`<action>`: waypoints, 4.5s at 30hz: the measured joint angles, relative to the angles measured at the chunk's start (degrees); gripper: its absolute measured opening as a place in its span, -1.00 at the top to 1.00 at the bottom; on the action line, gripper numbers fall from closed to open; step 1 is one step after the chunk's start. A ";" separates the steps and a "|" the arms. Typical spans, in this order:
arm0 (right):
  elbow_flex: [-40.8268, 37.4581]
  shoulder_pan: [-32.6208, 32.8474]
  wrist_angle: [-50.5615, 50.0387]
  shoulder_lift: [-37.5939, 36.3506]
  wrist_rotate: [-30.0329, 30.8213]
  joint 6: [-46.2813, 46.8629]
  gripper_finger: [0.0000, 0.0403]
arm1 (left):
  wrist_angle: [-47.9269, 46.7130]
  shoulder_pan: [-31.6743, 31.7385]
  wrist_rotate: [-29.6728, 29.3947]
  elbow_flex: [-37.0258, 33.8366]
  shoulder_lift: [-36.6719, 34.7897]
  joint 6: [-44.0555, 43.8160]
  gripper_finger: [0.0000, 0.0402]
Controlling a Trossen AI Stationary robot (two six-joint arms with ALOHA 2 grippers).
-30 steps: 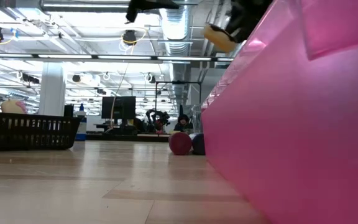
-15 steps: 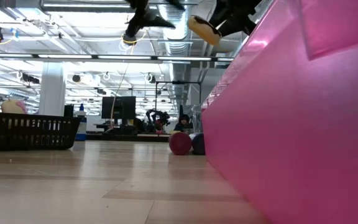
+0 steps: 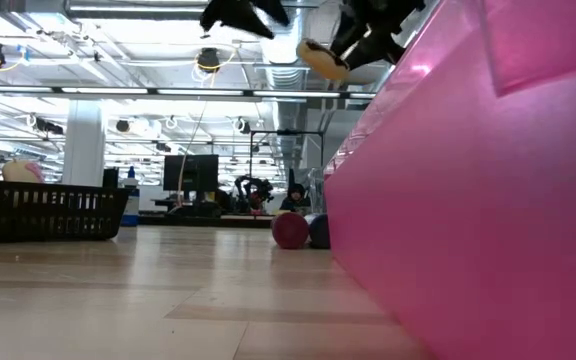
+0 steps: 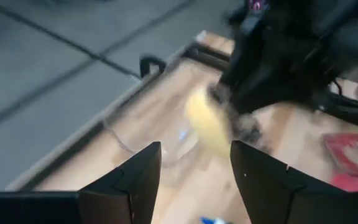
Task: Pick & Place Food Item
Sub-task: Put the black donut into the black bin
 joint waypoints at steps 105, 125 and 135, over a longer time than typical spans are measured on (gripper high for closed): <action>4.56 -1.25 11.22 1.73 -0.14 -9.18 0.47 | 9.40 -0.94 -18.00 1.28 4.68 18.25 0.05; 4.53 -0.84 12.76 1.68 -0.16 -9.25 0.47 | 6.32 -0.78 -18.09 1.28 4.66 15.33 0.40; 4.53 -0.84 12.86 1.67 -0.14 -9.22 0.47 | 5.41 -0.78 -18.09 1.24 3.70 14.96 0.53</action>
